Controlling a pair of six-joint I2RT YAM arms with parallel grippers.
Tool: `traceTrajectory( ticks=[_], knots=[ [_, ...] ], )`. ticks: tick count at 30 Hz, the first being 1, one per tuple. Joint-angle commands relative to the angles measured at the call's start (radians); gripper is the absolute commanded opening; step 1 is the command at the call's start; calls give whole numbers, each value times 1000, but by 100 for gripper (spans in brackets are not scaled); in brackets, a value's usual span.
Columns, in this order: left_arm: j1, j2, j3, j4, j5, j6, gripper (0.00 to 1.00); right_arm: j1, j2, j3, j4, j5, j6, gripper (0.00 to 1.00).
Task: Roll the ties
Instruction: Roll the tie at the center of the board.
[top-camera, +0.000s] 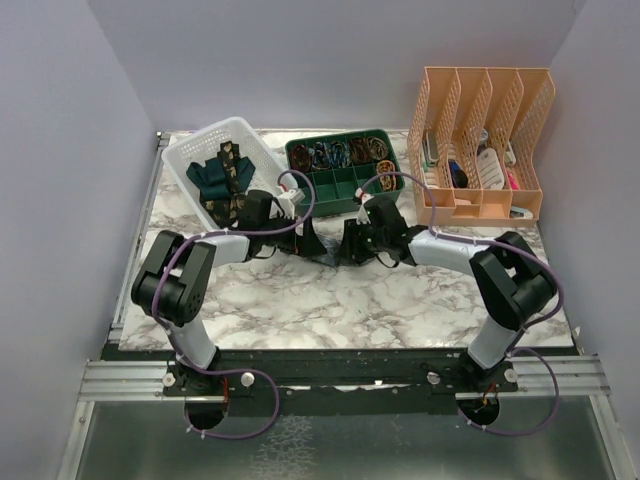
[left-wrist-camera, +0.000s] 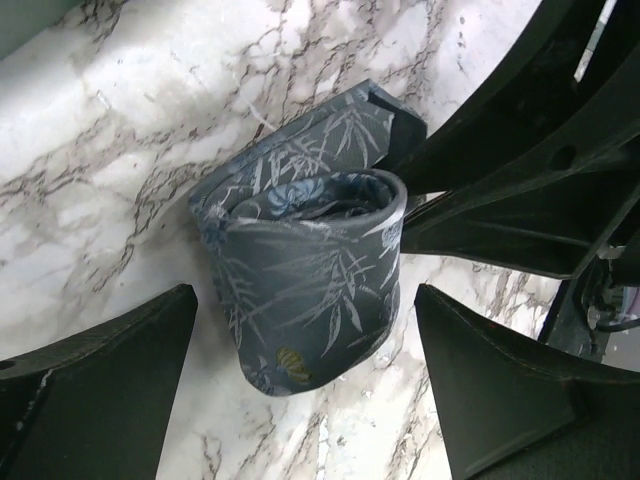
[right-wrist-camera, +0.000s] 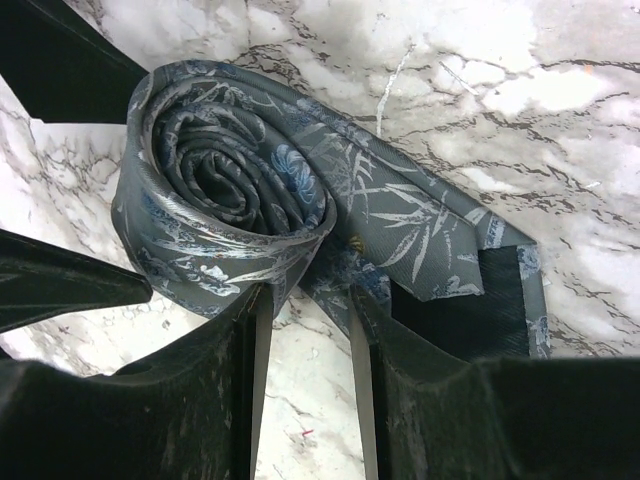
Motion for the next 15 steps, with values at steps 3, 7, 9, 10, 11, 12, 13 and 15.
traceTrajectory(
  ticks=[3,7,9,10,11,12,13,15],
  knots=[
    [3,59,68,24,112,35,86,-12,33,25,-27,-9,-3,42],
    [2,82,74,24,135,33,78,-18,37,26,-25,-13,-4,42],
    [0,74,65,24,139,33,77,-21,38,26,-25,-17,-3,42],
    [0,68,60,23,138,33,77,-22,39,28,-23,-22,-3,42],
    [0,61,53,23,133,33,77,-24,40,27,-21,-25,-3,42],
    [0,56,47,23,128,33,77,-25,40,27,-19,-26,-1,42],
    [0,51,41,23,122,33,77,-26,40,27,-17,-28,0,42],
    [-2,44,35,24,106,31,77,-28,41,27,-16,-34,2,42]
  ],
)
